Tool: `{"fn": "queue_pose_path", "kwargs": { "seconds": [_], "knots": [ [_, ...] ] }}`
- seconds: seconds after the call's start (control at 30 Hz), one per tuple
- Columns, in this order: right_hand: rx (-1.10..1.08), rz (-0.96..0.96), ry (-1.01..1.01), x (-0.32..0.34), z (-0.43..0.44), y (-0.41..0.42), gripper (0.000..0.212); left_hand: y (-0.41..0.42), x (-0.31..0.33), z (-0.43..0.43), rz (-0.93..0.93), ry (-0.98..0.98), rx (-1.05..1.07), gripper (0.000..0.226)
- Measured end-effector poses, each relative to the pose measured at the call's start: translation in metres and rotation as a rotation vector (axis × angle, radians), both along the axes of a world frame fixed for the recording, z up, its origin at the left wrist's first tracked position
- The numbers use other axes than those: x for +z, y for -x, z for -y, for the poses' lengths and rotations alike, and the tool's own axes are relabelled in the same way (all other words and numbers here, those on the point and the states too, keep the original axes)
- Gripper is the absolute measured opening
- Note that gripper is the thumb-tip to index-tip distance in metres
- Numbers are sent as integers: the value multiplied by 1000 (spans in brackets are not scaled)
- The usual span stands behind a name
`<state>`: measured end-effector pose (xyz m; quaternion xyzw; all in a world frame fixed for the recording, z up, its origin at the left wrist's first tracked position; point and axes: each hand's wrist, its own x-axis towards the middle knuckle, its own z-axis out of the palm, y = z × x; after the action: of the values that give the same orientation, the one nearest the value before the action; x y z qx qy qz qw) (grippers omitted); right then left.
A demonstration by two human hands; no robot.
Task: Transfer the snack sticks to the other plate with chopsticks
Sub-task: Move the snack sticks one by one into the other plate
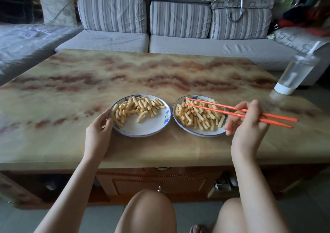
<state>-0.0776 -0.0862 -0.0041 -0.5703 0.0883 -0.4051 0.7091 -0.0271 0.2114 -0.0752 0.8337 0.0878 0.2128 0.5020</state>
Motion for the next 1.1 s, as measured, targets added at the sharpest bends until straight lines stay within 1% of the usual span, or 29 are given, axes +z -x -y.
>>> {"fn": "queue_pose_path", "kwargs": {
  "seconds": [0.23, 0.4, 0.67, 0.93, 1.1],
  "knots": [
    [232, -97, 95, -4, -39, -11, 40, 0, -1, -1, -3, 8, -6, 39],
    [329, -146, 201, -10, -63, -17, 44, -1, -1, -1, -4, -7, 1, 39],
    [368, -167, 230, -18, -84, -28, 44, -1, -2, -2, 1, 6, 3, 38],
    [396, -175, 181, -20, -89, -30, 44, -1, -2, -1, 6, 10, 6, 38],
    [364, -152, 143, -16, -85, -25, 42, -1, -2, -1, 7, 16, 7, 38]
  ]
}}
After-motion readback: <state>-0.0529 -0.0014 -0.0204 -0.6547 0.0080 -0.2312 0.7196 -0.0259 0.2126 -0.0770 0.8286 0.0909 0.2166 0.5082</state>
